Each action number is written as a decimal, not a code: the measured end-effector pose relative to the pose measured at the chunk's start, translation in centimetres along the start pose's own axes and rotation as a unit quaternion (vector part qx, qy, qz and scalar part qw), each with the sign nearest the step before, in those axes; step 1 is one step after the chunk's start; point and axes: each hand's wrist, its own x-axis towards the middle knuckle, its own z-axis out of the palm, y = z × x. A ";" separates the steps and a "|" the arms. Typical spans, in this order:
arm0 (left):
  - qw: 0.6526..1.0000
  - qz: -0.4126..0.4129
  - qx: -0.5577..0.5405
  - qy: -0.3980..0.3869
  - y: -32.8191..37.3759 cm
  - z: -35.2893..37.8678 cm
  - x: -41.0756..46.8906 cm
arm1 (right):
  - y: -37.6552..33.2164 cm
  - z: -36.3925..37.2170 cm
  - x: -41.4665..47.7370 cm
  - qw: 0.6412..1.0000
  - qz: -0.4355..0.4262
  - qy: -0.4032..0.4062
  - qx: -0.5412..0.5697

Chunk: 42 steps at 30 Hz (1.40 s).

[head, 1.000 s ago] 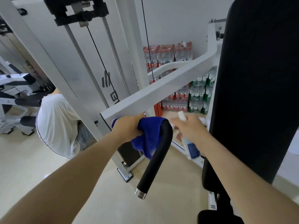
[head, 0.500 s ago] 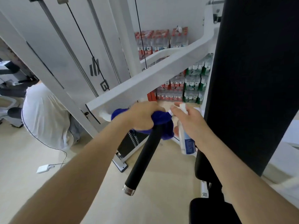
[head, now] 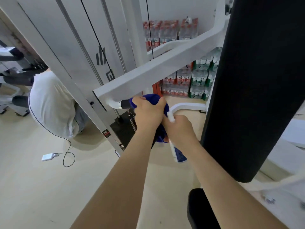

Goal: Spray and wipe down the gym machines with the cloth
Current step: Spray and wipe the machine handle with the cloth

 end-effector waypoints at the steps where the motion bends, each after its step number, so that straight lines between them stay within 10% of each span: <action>1: 1.000 0.011 0.014 -0.009 -0.2 0.1 -0.5 | 0.4 0.2 -0.7 1.000 0.000 0.002 -0.007; 11: 0.905 0.221 0.363 -0.007 -5.0 -1.8 -5.3 | 4.0 -1.4 -5.6 0.984 0.090 -0.143 -0.058; 26: 0.932 0.120 0.320 -0.125 -11.9 -9.0 -10.1 | 0.9 1.9 -4.8 0.999 0.020 -0.027 -0.027; 42: 0.902 0.234 0.361 -0.038 -5.6 -1.5 -4.6 | -2.3 -1.0 3.0 0.981 -0.080 -0.011 -0.175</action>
